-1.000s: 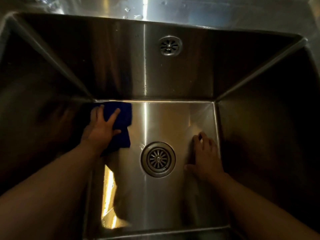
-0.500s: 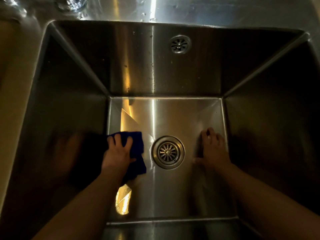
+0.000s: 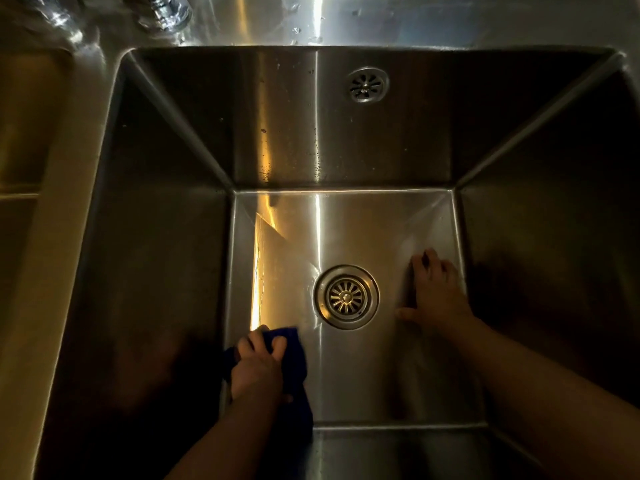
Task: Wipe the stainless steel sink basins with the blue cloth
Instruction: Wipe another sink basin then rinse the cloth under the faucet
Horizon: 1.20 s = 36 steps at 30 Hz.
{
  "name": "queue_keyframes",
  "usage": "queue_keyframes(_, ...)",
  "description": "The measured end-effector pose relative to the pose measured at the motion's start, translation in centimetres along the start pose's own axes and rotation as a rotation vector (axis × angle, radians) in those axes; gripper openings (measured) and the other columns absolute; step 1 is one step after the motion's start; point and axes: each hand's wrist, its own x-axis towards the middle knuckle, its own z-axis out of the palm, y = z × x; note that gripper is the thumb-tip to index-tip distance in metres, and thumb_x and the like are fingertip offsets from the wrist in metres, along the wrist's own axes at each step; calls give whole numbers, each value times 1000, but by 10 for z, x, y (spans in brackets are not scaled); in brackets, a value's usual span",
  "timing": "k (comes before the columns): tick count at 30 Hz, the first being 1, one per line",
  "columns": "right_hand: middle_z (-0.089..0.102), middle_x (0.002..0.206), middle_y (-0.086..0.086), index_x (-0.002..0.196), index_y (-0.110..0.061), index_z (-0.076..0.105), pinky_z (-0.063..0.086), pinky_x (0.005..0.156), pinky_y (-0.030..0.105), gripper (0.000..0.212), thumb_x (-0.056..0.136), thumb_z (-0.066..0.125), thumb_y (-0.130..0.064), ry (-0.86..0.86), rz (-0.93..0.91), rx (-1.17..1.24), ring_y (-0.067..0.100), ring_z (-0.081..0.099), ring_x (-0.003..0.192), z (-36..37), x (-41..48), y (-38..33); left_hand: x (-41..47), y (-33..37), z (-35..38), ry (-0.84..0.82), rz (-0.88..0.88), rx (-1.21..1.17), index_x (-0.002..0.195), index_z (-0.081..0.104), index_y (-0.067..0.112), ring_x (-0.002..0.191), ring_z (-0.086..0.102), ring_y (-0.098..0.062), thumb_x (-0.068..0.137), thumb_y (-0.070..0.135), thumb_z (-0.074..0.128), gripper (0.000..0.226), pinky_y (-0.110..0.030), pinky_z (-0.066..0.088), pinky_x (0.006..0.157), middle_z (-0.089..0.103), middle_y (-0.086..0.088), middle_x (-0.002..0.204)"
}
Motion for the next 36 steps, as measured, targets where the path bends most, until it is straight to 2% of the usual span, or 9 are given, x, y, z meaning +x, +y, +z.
queue_keyframes(5,-14,160,12,153,-16,-6,21,115,52,117,76,74,-52,-60,7,-34,43,-2,145,-7,-3,-3,-2,-2,0,-17,2,15,147,5,25,129,27,-32,73,64,66,104,-34,48,89,15,-18,144)
queue_keyframes(8,-2,158,21,152,-12,5,26,113,54,89,88,61,-39,-4,-23,-96,45,6,144,-14,-17,-27,1,-5,-15,-9,25,-66,147,14,26,126,35,-31,77,66,60,92,-38,44,92,25,-15,143)
queue_keyframes(13,57,116,22,114,-8,60,50,84,45,39,77,49,-10,302,-523,-89,38,57,105,0,-67,-112,27,-31,-69,520,63,-262,141,32,22,123,36,-31,92,43,43,54,-42,44,89,37,-12,136)
queue_keyframes(16,62,113,15,107,-15,63,54,81,39,35,77,48,-25,224,-763,-79,30,59,104,18,-93,-156,53,-46,-85,472,87,-350,145,28,26,132,22,-36,93,31,48,56,-47,39,100,21,-17,145)
queue_keyframes(18,54,131,18,123,-19,58,50,92,43,44,85,38,-30,107,-853,-200,34,52,120,30,-102,-176,65,-51,-87,420,108,-289,147,21,31,135,14,-37,92,32,50,62,-47,32,107,13,-16,149)
queue_keyframes(20,29,151,24,141,-22,41,31,108,56,48,94,38,-32,-24,-936,-274,41,26,139,42,-105,-193,73,-54,-86,396,140,-272,148,16,36,139,5,-37,89,34,55,71,-47,27,110,6,-14,152)
queue_keyframes(22,6,158,22,149,-23,28,14,111,67,53,98,41,-35,-199,-941,-303,46,1,144,52,-109,-206,77,-54,-80,354,168,-224,149,11,38,141,0,-36,85,37,62,82,-47,26,111,0,-12,154)
queue_keyframes(24,-4,159,19,151,-24,24,11,109,71,56,100,41,-36,-270,-889,-367,48,-9,143,61,-112,-217,78,-51,-73,330,188,-181,150,8,38,141,-1,-36,82,39,66,90,-47,28,110,-3,-12,155)
queue_keyframes(36,-9,159,18,153,-21,23,13,110,70,56,100,39,-33,-224,-852,-380,45,-8,144,65,-119,-186,79,-51,-64,334,211,-124,152,1,33,143,-5,-38,83,30,65,94,-47,26,112,-10,-19,156)
